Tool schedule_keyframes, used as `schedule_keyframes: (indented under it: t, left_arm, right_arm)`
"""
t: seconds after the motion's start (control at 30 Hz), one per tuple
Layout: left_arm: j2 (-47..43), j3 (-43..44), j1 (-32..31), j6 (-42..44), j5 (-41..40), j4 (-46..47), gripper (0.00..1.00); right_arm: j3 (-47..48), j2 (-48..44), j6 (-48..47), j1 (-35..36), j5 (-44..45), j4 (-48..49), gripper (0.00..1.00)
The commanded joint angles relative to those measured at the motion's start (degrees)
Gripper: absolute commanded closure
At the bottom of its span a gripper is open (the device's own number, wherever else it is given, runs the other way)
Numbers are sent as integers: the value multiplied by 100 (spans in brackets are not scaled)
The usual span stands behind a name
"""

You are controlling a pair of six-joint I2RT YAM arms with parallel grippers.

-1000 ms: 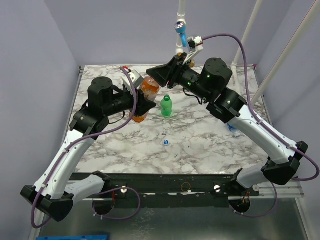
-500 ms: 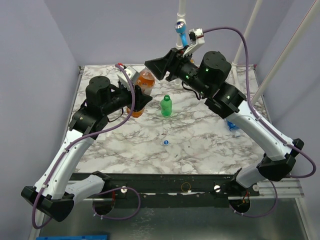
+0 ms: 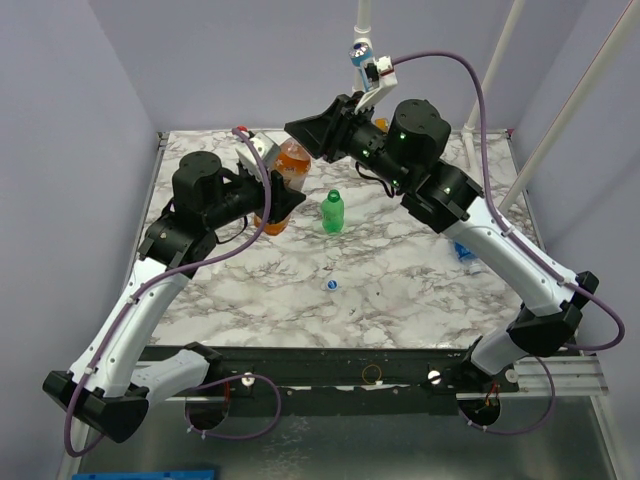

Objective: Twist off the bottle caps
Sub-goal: Unscrew the bottle cap from the plastic bottle.

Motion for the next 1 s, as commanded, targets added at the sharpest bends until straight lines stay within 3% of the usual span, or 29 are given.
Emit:
schedule_keyframes:
  t: [0.0,0.07,0.1,0.23,0.4,0.57,0.73,0.87,0.97]
  left_arm:
    - [-13,66,-45,114,392,-8,95]
    - [-20,65,-55,114,531,-33,95]
    - [-27,74,-52,115,634,-40,95]
    - [-118,155,-55,-171,1515,15,95]
    - [-286,202,-53,-1026,2821,625,95]
    - [-183,363,-55,-2058,3991,1099,97]
    - [-57,510,-59,-2530,4803,1235,100]
    - [-51,549,-55,-2601,5046,1235,100]
    - [-82,499,-55,-2518,5007,1249,100]
  right_arm:
    - [104,-17,-100,-3,-79,94,80]
    - [98,-35,-154,-3,-80,125,97]
    - [78,-64,-163,-1,-80,161,99]
    - [-135,-274,-350,-36,-879,519,100]
    - [-528,-638,-354,-126,-2846,1310,99]
    - [-828,-929,17,-218,-4744,2079,99]
    - [-716,-880,667,-292,-6191,2634,99]
    - [-698,-895,925,-375,-6635,2771,99]
    - [-736,-1026,676,-439,-6282,2471,97]
